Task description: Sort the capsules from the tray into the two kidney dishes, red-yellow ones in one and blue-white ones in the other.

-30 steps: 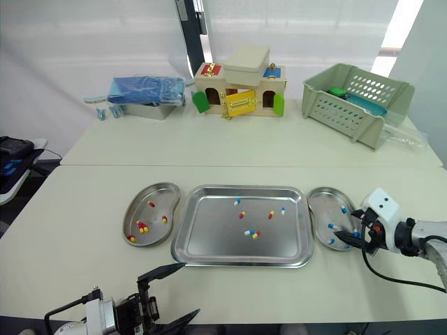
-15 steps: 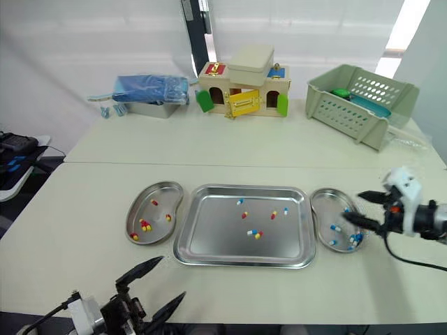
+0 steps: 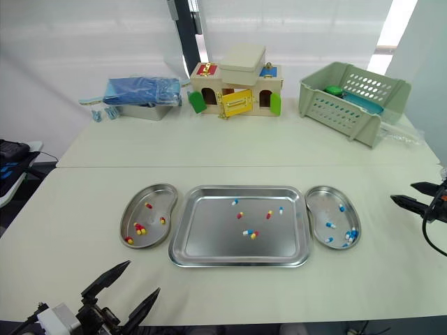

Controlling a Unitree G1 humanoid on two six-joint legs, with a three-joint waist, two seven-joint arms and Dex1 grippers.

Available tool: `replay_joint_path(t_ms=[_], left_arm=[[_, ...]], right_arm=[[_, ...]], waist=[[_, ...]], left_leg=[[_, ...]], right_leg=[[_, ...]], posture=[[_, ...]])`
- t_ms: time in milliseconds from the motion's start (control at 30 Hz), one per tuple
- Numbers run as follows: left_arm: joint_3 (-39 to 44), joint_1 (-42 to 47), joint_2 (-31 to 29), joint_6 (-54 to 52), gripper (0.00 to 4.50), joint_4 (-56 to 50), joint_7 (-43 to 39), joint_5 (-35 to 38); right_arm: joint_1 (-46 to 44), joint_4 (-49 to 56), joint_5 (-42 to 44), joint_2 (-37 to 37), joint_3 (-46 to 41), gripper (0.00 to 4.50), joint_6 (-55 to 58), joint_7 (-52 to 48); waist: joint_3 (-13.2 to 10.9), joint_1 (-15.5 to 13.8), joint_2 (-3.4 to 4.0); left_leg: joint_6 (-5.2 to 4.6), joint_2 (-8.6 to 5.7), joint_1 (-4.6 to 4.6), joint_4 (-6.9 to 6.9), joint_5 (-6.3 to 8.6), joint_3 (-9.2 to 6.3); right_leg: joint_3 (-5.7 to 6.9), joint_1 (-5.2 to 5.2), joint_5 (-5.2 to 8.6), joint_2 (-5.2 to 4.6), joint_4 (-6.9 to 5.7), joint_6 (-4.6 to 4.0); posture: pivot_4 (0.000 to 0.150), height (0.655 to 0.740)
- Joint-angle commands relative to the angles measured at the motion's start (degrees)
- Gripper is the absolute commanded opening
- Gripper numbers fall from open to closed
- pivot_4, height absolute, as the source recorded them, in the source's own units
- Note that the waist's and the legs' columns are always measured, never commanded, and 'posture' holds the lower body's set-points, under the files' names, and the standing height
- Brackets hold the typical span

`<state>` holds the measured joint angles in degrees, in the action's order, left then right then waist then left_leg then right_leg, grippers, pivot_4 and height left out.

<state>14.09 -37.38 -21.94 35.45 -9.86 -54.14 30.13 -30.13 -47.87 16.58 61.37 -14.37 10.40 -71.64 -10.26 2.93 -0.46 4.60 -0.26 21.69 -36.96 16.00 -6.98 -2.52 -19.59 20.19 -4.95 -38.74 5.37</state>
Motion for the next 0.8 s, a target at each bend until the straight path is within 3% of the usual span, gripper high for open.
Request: replay_joint_path(t_ms=[33, 167, 333, 467, 633, 800], left_arm=[[0.94, -0.89, 0.51, 1.49, 4.50, -0.60, 0.39, -0.12], [0.71, -0.83, 1.02, 1.96, 4.50, -0.73, 0.35, -0.51], [-0.11, -0.51, 2.51, 1.28, 4.50, -2.33, 2.17, -0.45], [-2.70, -0.32, 4.54, 2.11, 4.50, -3.35, 3.13, -2.55], [-4.19, 0.36, 5.68, 1.51, 4.50, -3.96, 5.58, -4.11], [-4.28, 0.70, 6.19, 1.27, 4.50, -4.51, 8.28, -5.12]], right_arm=[[-2.19, -0.58, -0.70, 0.51, 0.22, 4.48, -1.86, -1.60], [-1.92, 3.31, -0.51, -0.22, 1.70, 4.48, -1.67, -3.58], [2.41, 35.92, 8.14, -3.12, 5.14, 4.48, 15.55, -3.59], [-2.37, 55.57, 9.32, -11.18, 16.30, 4.48, 28.53, 3.54], [-9.29, 57.65, 4.97, -24.05, 27.80, 4.48, 31.98, 11.09], [-14.09, 51.76, -3.18, -34.96, 37.25, 4.48, 31.96, 19.06]], waist=[[0.00, -0.01, 0.01], [0.01, -0.02, 0.03], [0.06, 0.30, 0.25], [0.06, 0.32, 0.22], [-0.01, -0.84, 0.00], [0.02, -1.04, -0.04]], left_leg=[[0.00, 0.00, 0.00, 0.00, 0.00, 0.00], [0.00, 0.00, 0.00, 0.00, 0.00, 0.00], [0.00, 0.02, 0.04, 0.01, 0.00, 0.00], [0.01, 0.05, 0.03, 0.00, 0.00, -0.05], [0.01, -0.03, 0.20, -0.05, -0.01, -0.21], [0.03, -0.05, 0.32, -0.04, -0.02, -0.27]], right_leg=[[0.00, 0.00, 0.00, 0.00, 0.00, 0.00], [0.00, 0.00, 0.00, 0.00, 0.00, 0.00], [-0.01, -0.05, 0.00, 0.00, -0.01, 0.00], [0.02, -0.05, 0.00, 0.04, -0.06, 0.00], [0.15, -0.14, 0.00, -0.01, -0.01, 0.01], [0.15, -0.37, 0.00, -0.01, -0.10, 0.00]], posture=[[0.150, 0.7400], [0.150, 0.7400], [0.150, 0.7400], [0.150, 0.7400], [0.150, 0.7400], [0.150, 0.7400]])
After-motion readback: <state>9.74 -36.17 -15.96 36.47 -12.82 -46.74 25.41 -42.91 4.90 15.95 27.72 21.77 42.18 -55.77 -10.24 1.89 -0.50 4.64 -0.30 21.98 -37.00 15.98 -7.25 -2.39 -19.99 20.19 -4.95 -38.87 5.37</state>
